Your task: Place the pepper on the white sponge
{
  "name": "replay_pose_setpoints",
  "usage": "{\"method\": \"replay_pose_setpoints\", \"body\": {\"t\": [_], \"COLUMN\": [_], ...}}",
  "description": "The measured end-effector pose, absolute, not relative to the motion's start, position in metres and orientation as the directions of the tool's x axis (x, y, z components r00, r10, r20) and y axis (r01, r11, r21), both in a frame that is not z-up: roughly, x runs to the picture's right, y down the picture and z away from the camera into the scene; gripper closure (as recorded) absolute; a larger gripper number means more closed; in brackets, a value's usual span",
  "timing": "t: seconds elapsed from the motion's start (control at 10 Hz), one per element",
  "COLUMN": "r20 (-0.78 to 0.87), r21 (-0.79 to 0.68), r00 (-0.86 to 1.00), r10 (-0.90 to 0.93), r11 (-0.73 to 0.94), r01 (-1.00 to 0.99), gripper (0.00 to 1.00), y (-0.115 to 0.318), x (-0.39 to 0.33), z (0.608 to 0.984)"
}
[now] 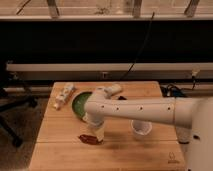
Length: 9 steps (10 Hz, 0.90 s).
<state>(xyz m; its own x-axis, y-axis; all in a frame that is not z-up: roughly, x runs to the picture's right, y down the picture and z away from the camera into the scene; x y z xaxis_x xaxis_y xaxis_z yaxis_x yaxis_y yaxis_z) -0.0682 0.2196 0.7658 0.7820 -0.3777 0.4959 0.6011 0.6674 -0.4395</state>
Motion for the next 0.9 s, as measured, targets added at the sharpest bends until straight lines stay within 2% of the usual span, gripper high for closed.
{"method": "replay_pose_setpoints", "body": {"t": [0.7,0.8,0.9], "r20": [0.504,0.5,0.497], "r21": [-0.485,-0.486,-0.487], "r00": [0.8,0.804,0.807], "r10": [-0.327,-0.322,-0.319], "r11": [0.66,0.665,0.667], "r01": [0.575,0.568,0.564], "gripper": [0.2,0.22,0.3], "y": [0.263,0.265,0.267], "x": [-0.075,-0.074,-0.075], "z": [0.77,0.772,0.772]}}
